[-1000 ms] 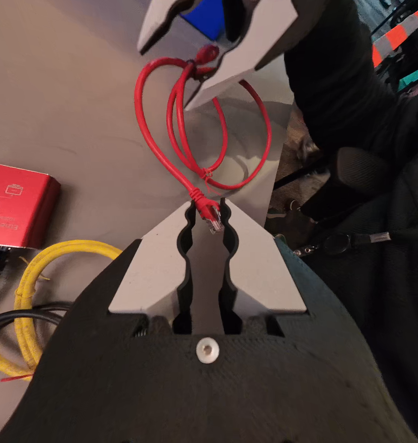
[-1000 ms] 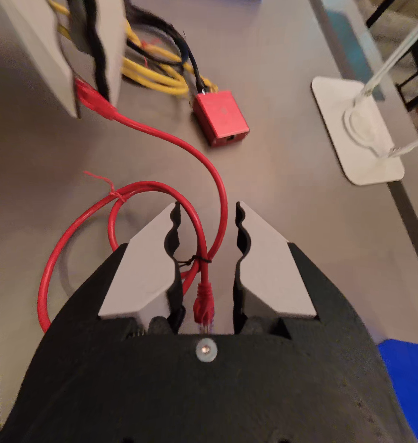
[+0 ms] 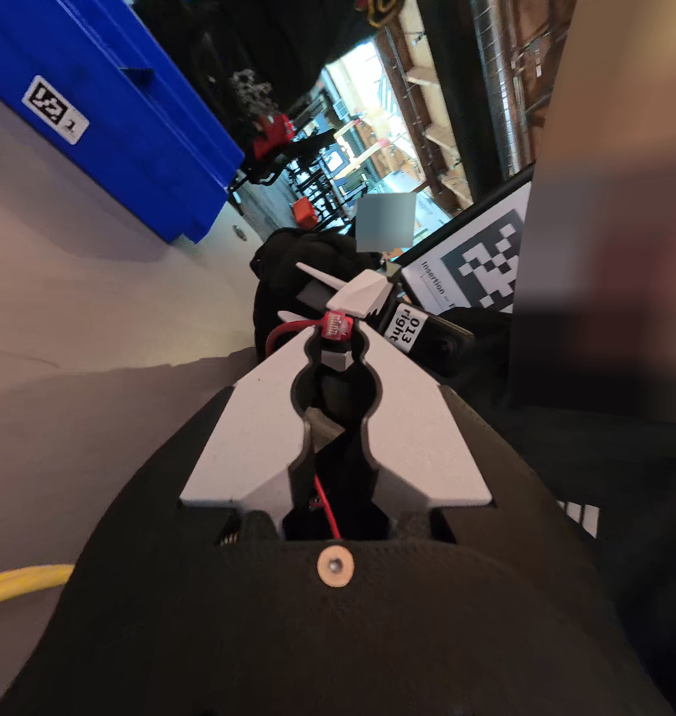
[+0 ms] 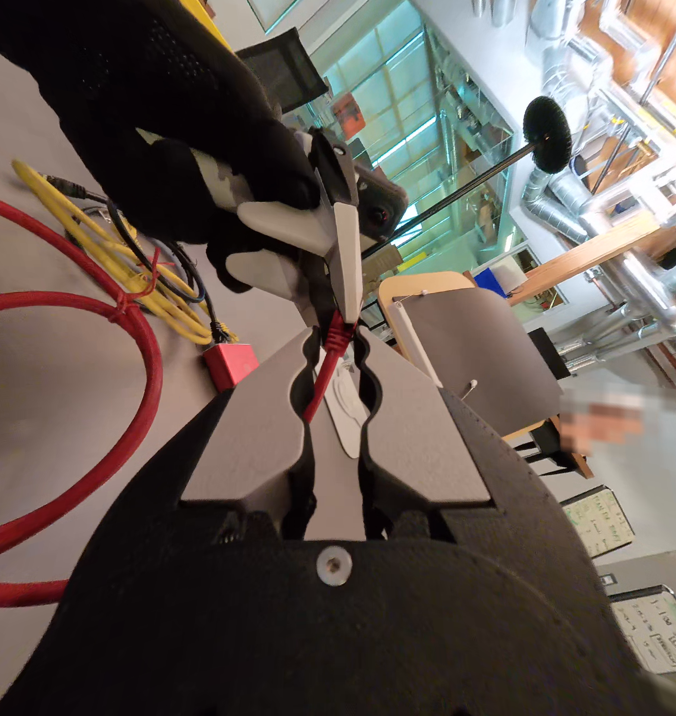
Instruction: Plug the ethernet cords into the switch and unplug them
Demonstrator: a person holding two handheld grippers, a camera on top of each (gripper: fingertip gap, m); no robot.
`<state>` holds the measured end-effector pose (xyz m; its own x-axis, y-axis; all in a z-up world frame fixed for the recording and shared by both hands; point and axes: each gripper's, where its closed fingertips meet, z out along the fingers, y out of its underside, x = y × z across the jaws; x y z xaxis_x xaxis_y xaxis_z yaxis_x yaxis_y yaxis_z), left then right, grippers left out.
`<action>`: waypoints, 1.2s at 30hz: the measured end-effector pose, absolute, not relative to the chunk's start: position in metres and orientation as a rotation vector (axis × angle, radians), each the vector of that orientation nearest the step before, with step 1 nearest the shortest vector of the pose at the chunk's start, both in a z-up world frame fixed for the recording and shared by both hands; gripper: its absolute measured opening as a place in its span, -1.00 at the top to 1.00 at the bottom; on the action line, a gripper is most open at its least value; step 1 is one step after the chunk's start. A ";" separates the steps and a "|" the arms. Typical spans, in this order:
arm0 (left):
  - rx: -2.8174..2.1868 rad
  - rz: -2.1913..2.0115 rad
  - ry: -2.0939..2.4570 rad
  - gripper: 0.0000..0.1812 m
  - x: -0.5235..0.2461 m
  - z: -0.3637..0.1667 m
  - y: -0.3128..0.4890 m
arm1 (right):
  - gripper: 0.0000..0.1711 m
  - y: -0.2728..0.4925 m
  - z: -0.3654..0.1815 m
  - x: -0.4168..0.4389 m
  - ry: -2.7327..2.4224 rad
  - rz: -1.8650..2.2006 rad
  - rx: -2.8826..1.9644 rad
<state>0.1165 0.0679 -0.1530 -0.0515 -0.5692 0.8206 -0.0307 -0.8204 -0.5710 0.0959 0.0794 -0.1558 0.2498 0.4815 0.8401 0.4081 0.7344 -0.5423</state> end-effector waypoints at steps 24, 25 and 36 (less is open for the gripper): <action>-1.633 -0.003 1.398 0.55 0.105 -0.163 0.112 | 0.89 0.107 -0.173 0.108 -1.556 1.287 -1.428; -1.601 0.086 1.445 0.54 0.106 -0.167 0.114 | 0.89 0.106 -0.173 0.108 -1.572 1.329 -1.427; -1.496 0.344 1.510 0.87 0.108 -0.169 0.121 | 0.89 0.098 -0.167 0.108 -1.543 1.639 -1.406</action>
